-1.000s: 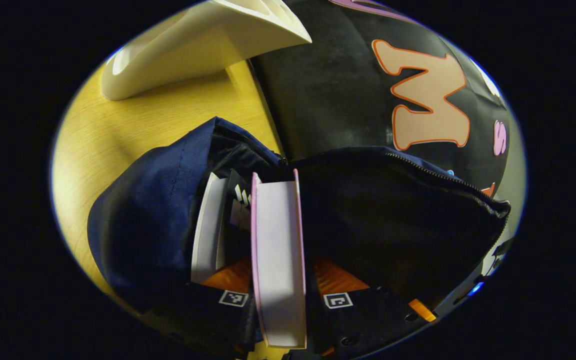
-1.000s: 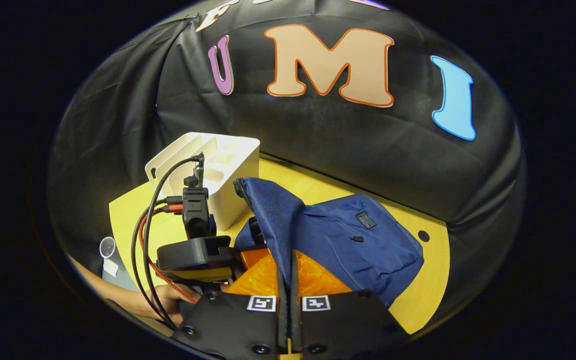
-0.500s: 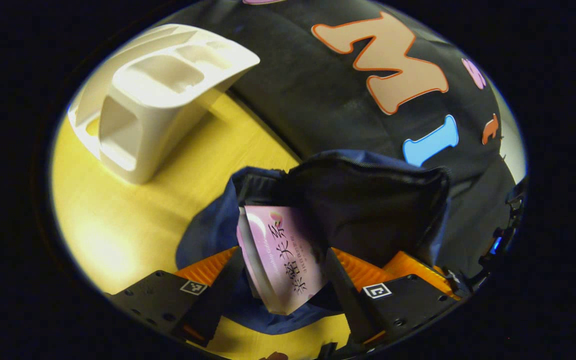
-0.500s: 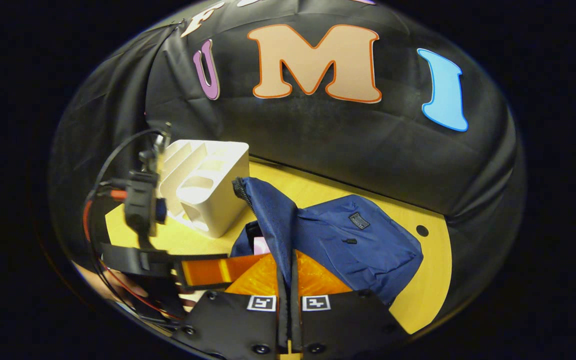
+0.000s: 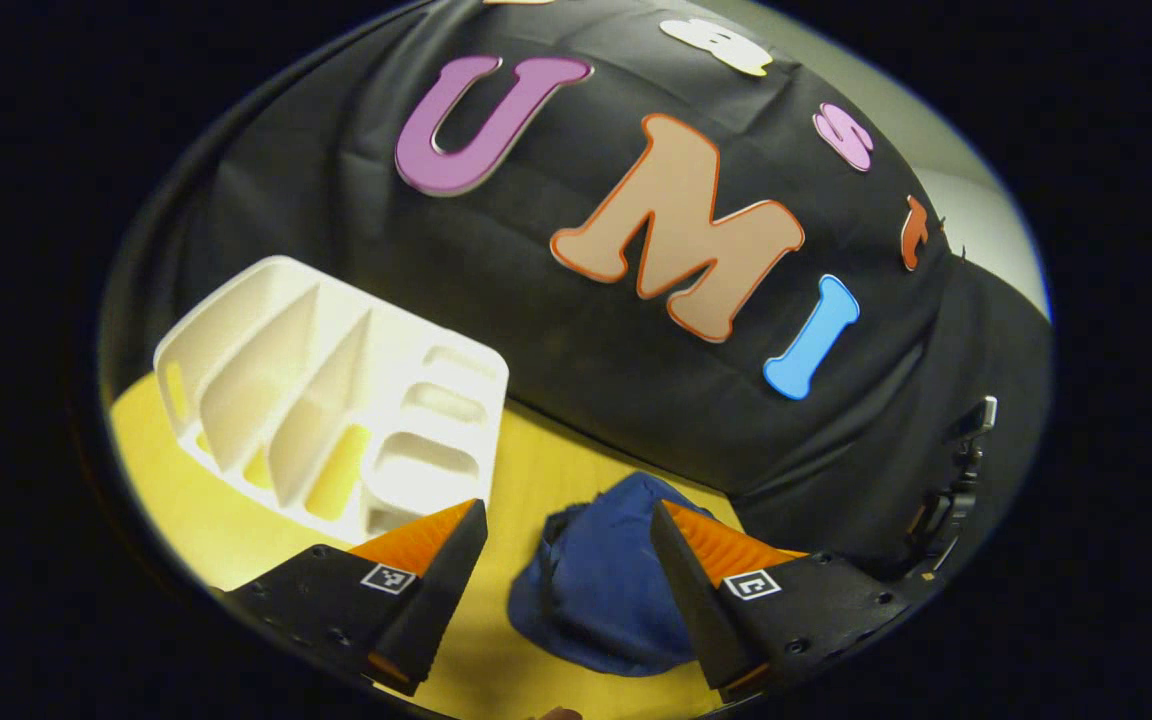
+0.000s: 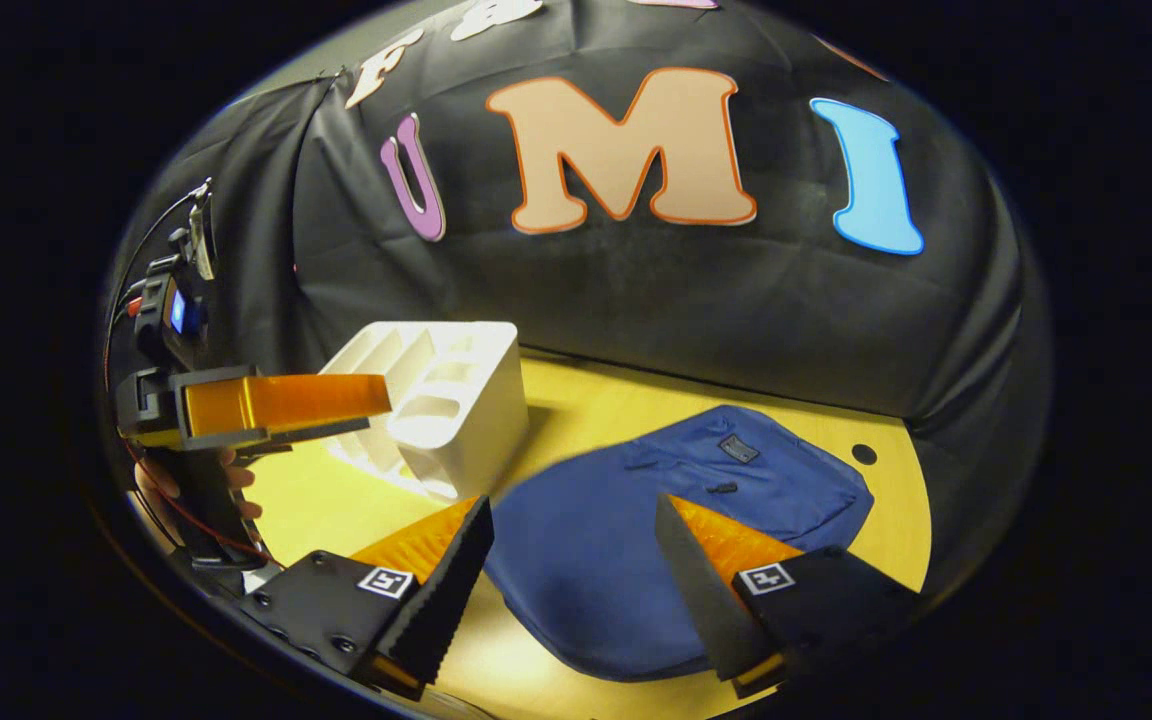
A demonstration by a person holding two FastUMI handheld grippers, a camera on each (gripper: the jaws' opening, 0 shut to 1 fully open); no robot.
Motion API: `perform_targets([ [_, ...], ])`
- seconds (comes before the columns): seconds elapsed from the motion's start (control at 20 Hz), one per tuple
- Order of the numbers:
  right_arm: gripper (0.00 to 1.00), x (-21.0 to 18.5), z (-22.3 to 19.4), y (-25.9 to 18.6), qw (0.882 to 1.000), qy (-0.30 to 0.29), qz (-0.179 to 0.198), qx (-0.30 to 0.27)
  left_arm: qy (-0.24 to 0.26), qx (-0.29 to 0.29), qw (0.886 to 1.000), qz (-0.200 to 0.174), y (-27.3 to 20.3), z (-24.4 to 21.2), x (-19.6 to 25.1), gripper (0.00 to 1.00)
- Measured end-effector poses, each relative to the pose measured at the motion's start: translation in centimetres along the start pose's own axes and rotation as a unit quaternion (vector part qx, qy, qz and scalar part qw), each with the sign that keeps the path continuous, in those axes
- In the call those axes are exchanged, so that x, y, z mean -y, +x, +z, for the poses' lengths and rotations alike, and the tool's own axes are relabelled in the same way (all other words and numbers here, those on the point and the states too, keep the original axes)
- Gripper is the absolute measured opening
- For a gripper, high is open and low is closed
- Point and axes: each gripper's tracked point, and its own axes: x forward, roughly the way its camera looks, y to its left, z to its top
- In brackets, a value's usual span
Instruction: Open the schoolbag, grab two books from the bookshelf and put them into the schoolbag.
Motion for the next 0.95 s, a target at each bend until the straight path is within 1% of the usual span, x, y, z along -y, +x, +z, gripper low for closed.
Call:
perform_targets([
  [0.1,1.0,-0.5,2.6,-0.6,0.998,0.025,-0.017,0.054,0.046,0.029,0.998,0.03,-1.1,3.2,-2.0,0.95],
  [0.2,1.0,-0.7,5.4,-1.0,0.993,0.033,-0.041,0.108,0.097,0.077,0.991,0.059,-2.2,6.8,-3.9,0.95],
  [0.35,1.0,-0.1,8.2,-2.0,0.982,0.005,-0.097,0.162,0.17,0.145,0.97,0.097,-4.2,11.6,-5.5,0.94],
  [0.4,1.0,-0.3,8.7,-2.2,0.98,0.003,-0.104,0.172,0.192,0.164,0.962,0.106,-4.8,13.2,-5.5,0.97],
  [0.45,1.0,-0.6,9.0,-2.0,0.978,0.006,-0.105,0.177,0.219,0.179,0.953,0.111,-5.4,14.7,-5.4,0.95],
  [0.5,1.0,-0.9,9.1,-1.9,0.978,0.011,-0.104,0.179,0.24,0.191,0.945,0.114,-5.7,15.6,-5.3,0.94],
  [0.55,1.0,-1.2,9.1,-1.8,0.978,0.015,-0.104,0.178,0.257,0.2,0.938,0.115,-6.0,16.4,-5.1,0.95],
  [0.6,1.0,-1.4,9.1,-1.7,0.979,0.016,-0.103,0.177,0.266,0.207,0.935,0.112,-6.4,17.0,-4.7,0.95],
  [0.65,1.0,-1.7,9.2,-1.7,0.978,0.016,-0.103,0.178,0.27,0.211,0.933,0.109,-6.7,17.3,-4.4,0.95],
  [0.7,1.0,-1.9,9.3,-1.8,0.978,0.014,-0.104,0.18,0.268,0.213,0.934,0.104,-7.0,17.5,-4.1,0.94],
  [0.75,1.0,-2.0,9.6,-1.9,0.977,0.011,-0.105,0.183,0.262,0.213,0.936,0.099,-7.2,17.4,-4.0,0.93],
  [0.8,1.0,-2.2,9.9,-2.0,0.976,0.007,-0.105,0.188,0.256,0.213,0.938,0.094,-7.3,17.3,-3.8,0.94],
  [0.95,1.0,-2.2,10.5,-2.5,0.974,0.004,-0.112,0.198,0.24,0.206,0.945,0.087,-7.5,16.7,-3.5,0.94],
])
